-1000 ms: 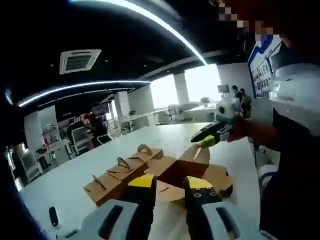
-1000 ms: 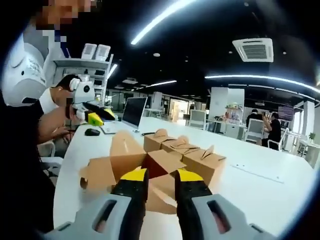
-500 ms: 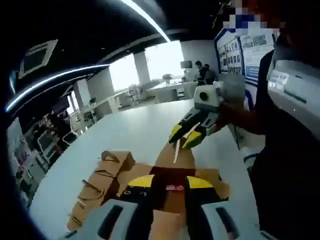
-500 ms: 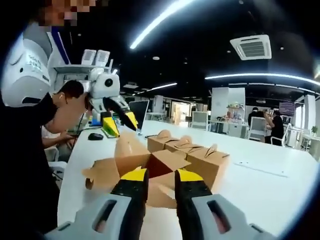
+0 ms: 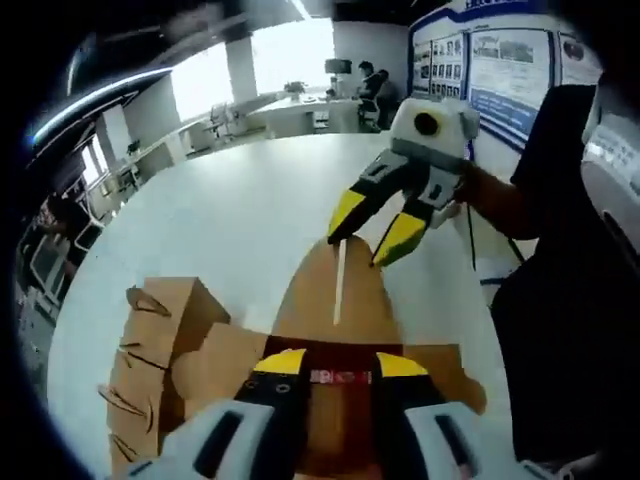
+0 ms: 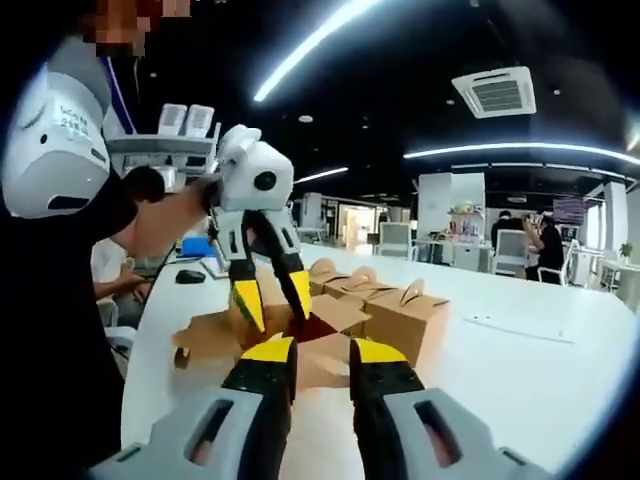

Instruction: Pick up one paper box from the group, open the paper box, and remove the item inside

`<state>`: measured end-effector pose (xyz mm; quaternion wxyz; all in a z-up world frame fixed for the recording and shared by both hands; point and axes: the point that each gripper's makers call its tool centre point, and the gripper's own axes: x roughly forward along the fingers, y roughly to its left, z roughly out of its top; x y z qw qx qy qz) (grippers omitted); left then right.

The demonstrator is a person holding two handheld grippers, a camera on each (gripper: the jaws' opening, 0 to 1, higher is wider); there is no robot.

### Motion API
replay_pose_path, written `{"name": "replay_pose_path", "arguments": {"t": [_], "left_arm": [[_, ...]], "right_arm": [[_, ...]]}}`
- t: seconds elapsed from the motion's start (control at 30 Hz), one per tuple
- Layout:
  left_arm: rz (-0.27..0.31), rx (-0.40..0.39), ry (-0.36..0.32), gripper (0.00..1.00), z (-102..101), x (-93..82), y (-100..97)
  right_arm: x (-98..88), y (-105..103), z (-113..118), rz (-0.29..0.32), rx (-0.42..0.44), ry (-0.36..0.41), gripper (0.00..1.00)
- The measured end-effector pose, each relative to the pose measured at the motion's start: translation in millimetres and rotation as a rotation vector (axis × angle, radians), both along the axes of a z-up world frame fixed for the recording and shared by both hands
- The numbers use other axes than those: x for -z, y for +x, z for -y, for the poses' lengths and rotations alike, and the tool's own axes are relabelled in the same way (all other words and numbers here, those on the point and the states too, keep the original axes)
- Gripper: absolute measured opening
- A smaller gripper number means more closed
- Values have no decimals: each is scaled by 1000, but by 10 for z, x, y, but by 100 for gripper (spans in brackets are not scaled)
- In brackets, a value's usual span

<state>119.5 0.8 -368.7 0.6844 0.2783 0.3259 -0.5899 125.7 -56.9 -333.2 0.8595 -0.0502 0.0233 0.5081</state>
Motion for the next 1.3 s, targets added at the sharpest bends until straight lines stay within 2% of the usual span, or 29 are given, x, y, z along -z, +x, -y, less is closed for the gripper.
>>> {"name": "replay_pose_path", "arguments": {"t": [0.2, 0.37, 0.4, 0.5, 0.57, 0.6, 0.73, 0.87, 1.07, 1.23, 1.3], "left_arm": [[-34, -17, 63, 27, -13, 225, 60], [-88, -5, 159, 31, -83, 400, -25], [-85, 6, 177, 32, -93, 428, -35], [-2, 87, 203, 35, -84, 464, -5], [30, 146, 231, 36, -99, 479, -15], [35, 172, 233, 36, -87, 485, -24], [0, 180, 256, 36, -61, 527, -17], [-42, 142, 273, 37, -39, 609, 0], [-50, 142, 252, 38, -11, 602, 23], [17, 261, 230, 35, 1, 548, 14], [69, 329, 233, 31, -8, 518, 22]], "right_arm": [[49, -4, 27, -19, 1, 10, 22], [108, 13, 34, -22, -6, -6, 22], [114, 19, 38, -22, -6, -6, 22], [116, 29, 35, -27, -8, 2, 22], [120, 29, 31, -28, -11, 3, 22], [120, 28, 30, -29, -13, 3, 22], [110, 30, 32, -30, -18, 7, 22], [95, 37, 48, -28, -19, 11, 22], [115, 36, 66, -36, -22, 10, 22], [145, 37, 66, -43, -28, 7, 22], [142, 40, 65, -44, -31, 9, 22]]}}
